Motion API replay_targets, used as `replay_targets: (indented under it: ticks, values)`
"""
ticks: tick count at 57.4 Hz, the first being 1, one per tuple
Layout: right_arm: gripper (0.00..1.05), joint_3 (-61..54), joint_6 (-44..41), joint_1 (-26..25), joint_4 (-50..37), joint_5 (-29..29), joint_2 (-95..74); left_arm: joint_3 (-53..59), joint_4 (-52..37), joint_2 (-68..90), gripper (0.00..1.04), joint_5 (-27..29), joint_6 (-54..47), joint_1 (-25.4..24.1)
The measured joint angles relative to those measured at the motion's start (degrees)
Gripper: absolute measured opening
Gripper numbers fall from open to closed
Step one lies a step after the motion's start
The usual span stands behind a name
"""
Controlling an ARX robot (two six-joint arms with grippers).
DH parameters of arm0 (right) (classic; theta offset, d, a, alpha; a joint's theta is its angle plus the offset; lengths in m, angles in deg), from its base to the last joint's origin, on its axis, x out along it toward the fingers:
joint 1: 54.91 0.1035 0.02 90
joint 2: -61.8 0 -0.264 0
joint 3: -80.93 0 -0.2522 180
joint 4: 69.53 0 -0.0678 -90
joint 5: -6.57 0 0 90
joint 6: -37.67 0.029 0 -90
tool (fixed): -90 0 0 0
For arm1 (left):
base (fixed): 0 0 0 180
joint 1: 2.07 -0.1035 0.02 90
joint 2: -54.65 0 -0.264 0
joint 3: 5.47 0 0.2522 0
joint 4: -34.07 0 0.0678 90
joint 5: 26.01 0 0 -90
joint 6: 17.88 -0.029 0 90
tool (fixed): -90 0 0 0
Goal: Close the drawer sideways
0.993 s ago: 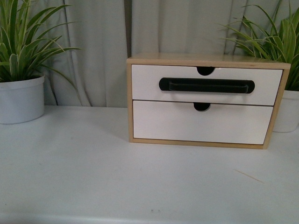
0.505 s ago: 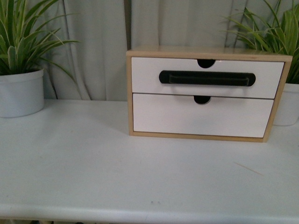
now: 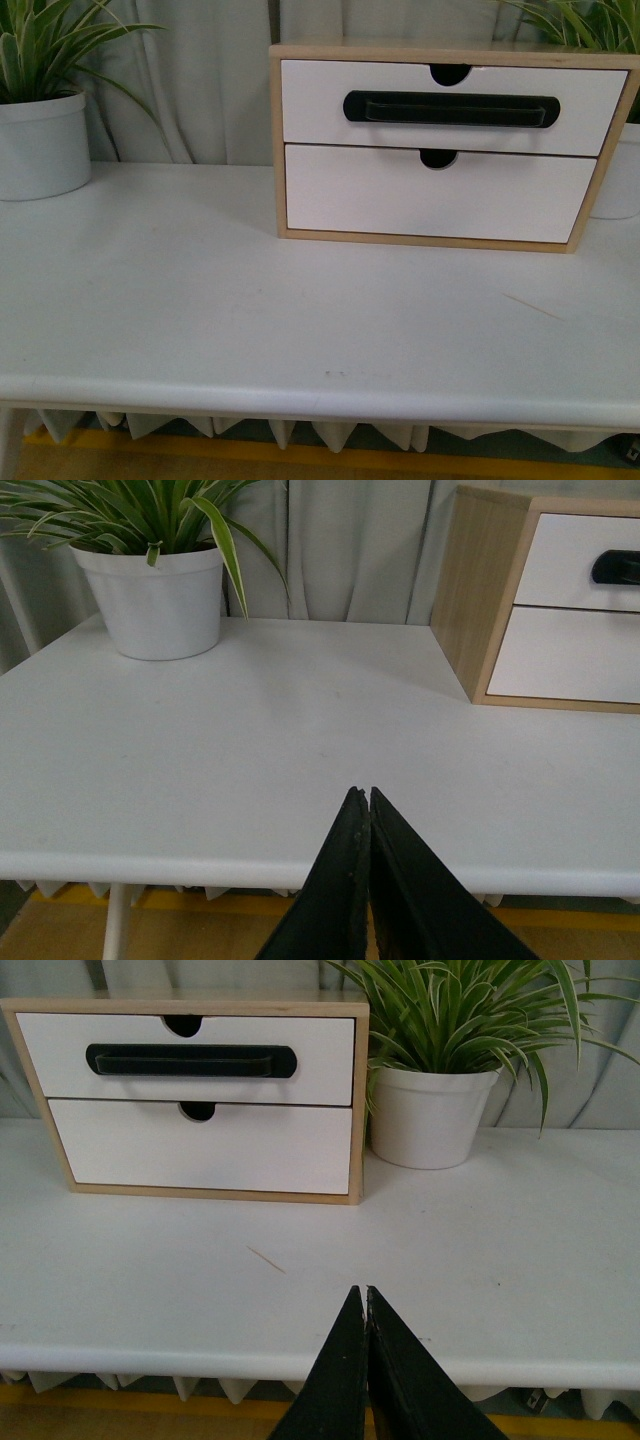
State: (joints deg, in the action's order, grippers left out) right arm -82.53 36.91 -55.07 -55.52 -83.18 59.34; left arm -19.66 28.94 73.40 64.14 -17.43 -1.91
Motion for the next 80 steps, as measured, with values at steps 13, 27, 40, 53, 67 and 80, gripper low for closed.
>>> replay_targets:
  ticks: [13, 27, 40, 53, 67, 80]
  values:
    - [0.01, -2.43, 0.02, 0.0, -0.11, -0.02, 2.19, 0.0, 4.92, -5.01, 0.04, 0.0, 0.0, 0.0]
    - [0.01, -2.43, 0.0, 0.0, -0.11, 0.0, 2.23, -0.02, 16.74, -14.82, 0.04, -0.13, 0.0, 0.0]
    - [0.01, -2.43, 0.0, 0.0, -0.11, -0.02, 2.23, -0.02, 18.78, -18.43, 0.04, -0.11, -0.02, 0.0]
    - [0.29, -2.43, 0.0, 0.0, -0.11, 0.0, 2.23, -0.02, 18.78, -18.49, 0.32, -0.11, -0.02, -0.02]
    - [0.7, -2.43, 0.0, 0.0, -0.11, 0.0, 2.23, -0.02, 18.78, -18.49, 0.75, -0.11, 0.0, -0.02]
    - [0.96, -2.43, 0.09, 0.0, -0.11, 0.0, 2.23, -0.02, 18.78, -18.49, 0.99, -0.11, -0.09, 0.0]
